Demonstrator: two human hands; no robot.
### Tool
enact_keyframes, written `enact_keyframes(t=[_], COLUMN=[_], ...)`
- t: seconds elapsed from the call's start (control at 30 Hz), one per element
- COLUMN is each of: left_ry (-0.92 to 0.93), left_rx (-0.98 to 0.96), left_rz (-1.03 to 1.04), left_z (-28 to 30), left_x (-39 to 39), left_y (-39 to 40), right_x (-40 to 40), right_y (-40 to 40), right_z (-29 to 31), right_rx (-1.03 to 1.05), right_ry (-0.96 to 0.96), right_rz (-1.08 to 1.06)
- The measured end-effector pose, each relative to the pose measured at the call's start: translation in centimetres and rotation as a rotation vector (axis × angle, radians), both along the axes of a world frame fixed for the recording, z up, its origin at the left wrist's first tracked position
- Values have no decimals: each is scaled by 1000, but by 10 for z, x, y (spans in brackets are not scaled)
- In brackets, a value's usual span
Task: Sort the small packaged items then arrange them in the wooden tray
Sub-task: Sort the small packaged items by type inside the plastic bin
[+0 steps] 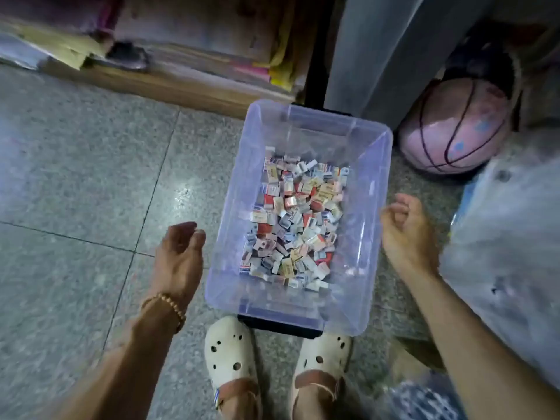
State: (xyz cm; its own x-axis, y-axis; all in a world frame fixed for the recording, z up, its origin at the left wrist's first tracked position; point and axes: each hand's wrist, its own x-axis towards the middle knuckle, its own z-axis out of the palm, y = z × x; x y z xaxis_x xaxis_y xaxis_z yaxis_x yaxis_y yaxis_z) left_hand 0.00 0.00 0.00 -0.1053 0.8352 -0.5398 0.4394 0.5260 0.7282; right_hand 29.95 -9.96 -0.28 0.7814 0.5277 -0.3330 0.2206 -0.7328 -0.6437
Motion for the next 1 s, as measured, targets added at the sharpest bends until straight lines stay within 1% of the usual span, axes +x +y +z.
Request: enact_keyframes(t=[0.07, 0.17, 0.27, 0.4, 0.6, 0.7, 0.8, 0.9, 1.0], left_ry=[-20, -82, -33, 43, -4, -50, -74, -105, -131], left_rx=[-9, -35, 14, 112, 105, 95, 81, 82, 64], left_rz=[-29, -101, -222, -215, -117, -59, -12, 88, 197], left_z=[-22, -47, -60, -68, -65, -47, -10, 41, 106], left_x=[7, 18, 27, 34, 28, 14, -7, -32, -62], left_y=[-1, -2, 3, 11, 5, -6, -21, -38, -54], right_x=[6, 11, 12, 12, 4, -5, -20, -41, -66], right_y=[10, 21, 24, 22, 27, 28, 26, 29, 40], right_z=[-25, -55, -71, -79, -57, -34, 4, 55, 121], right_rx=[-9, -21, -57, -30, 22, 32, 32, 52, 53], right_ry=[-7, 28, 39, 8, 12, -1, -3, 6, 23], right_rz=[-48, -53, -20, -30, -10, 31, 71, 139, 232])
